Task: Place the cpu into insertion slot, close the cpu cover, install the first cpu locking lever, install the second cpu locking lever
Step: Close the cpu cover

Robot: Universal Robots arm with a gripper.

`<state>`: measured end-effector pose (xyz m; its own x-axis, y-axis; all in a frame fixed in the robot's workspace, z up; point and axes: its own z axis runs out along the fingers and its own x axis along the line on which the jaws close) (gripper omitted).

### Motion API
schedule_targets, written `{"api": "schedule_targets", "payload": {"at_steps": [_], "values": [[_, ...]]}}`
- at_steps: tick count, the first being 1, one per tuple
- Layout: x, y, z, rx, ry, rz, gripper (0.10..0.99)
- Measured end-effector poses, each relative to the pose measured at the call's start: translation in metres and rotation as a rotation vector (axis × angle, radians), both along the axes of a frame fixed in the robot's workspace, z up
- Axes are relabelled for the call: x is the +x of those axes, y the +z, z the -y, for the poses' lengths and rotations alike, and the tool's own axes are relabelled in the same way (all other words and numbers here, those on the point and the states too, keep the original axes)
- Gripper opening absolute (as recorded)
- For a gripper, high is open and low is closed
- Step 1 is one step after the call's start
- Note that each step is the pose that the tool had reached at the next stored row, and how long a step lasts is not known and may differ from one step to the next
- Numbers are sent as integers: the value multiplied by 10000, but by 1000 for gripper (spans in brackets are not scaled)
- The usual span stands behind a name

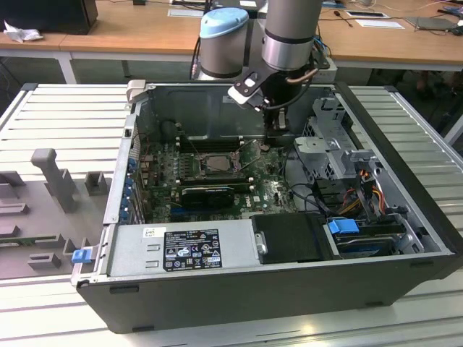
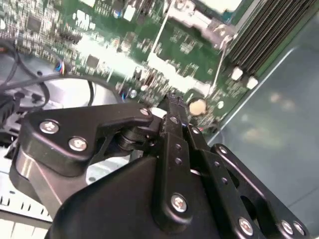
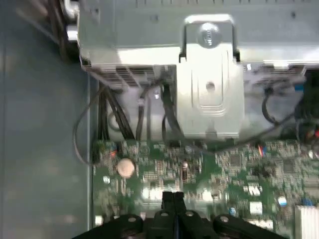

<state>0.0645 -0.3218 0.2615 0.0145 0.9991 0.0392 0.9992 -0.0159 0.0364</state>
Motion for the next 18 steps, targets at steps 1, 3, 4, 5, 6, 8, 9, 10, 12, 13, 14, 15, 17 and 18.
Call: {"api": "schedule_targets", "payload": {"at_steps": [1, 3, 4, 5, 6, 8, 9, 10, 12, 13, 14, 15, 17, 18], "values": [[23, -35, -2, -2, 7, -1, 106], [23, -84, -2, -1, 44, 0, 106], [23, -101, -2, -2, 54, -1, 106], [23, -120, -2, -1, 60, -8, 106], [21, -142, 5, -3, 64, -14, 106], [-35, -143, 13, 4, 65, -14, 106], [-62, -144, 13, 9, 67, -14, 106], [-107, -143, 14, 10, 65, -15, 106], [-193, -143, 14, 14, 65, -14, 106], [-236, -143, 14, 14, 64, -14, 106], [-276, -143, 13, 14, 65, -14, 106], [-335, -143, 14, 15, 64, -14, 106], [-413, -143, 14, 15, 64, -15, 106], [-462, -144, 14, 29, 66, -14, 106]]}}
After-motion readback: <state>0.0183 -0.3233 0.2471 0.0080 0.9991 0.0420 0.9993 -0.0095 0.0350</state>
